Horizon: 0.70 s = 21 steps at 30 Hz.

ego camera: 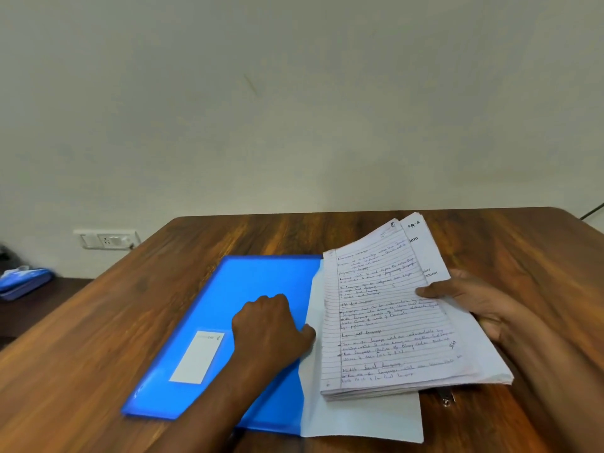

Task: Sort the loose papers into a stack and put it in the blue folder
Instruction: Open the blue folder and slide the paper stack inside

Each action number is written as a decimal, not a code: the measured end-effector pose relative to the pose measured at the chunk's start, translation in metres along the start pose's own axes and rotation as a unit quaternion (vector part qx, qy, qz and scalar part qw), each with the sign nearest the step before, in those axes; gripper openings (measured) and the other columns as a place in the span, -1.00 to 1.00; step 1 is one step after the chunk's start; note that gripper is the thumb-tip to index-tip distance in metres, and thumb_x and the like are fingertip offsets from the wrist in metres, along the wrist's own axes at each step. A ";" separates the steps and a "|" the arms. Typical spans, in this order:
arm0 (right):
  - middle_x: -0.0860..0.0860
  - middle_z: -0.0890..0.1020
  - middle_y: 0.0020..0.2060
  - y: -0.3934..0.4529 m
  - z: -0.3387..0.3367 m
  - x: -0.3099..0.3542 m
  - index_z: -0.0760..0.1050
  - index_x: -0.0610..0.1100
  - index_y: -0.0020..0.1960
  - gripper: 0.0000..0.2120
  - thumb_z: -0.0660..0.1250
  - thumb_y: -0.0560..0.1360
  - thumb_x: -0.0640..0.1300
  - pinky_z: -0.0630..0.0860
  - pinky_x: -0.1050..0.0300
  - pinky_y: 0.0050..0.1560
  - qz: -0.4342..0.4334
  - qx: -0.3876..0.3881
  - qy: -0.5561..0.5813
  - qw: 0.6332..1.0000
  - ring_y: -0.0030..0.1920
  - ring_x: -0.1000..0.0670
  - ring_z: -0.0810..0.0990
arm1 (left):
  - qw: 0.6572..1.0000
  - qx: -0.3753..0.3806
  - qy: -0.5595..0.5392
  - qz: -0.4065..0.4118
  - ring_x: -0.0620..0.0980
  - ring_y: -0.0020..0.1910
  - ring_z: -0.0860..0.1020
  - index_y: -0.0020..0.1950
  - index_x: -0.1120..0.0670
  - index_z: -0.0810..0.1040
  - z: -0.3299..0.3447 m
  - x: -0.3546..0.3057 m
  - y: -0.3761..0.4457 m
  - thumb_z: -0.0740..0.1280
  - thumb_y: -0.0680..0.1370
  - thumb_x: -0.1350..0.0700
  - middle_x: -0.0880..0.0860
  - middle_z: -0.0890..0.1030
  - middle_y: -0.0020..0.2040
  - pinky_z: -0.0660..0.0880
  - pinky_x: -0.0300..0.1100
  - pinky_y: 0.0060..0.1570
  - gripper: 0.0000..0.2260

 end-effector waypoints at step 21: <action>-0.34 0.69 0.15 -0.008 0.032 0.003 0.54 -0.40 0.29 -0.69 0.30 0.56 -0.48 0.71 -0.27 -0.04 0.005 -0.015 -0.008 1.000 0.11 -0.38 0.71 | 0.990 -0.095 -0.099 -0.028 0.03 -0.36 0.33 -0.34 0.12 0.32 -0.027 -0.005 -0.005 0.28 0.57 0.10 0.00 0.36 -0.40 0.27 -0.03 -0.32 -0.70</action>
Point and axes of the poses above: each hand's wrist, its own y-axis towards the middle knuckle, its own z-axis out of the palm, x = y × z, the point moved 3 cm from there along y, towards the middle knuckle
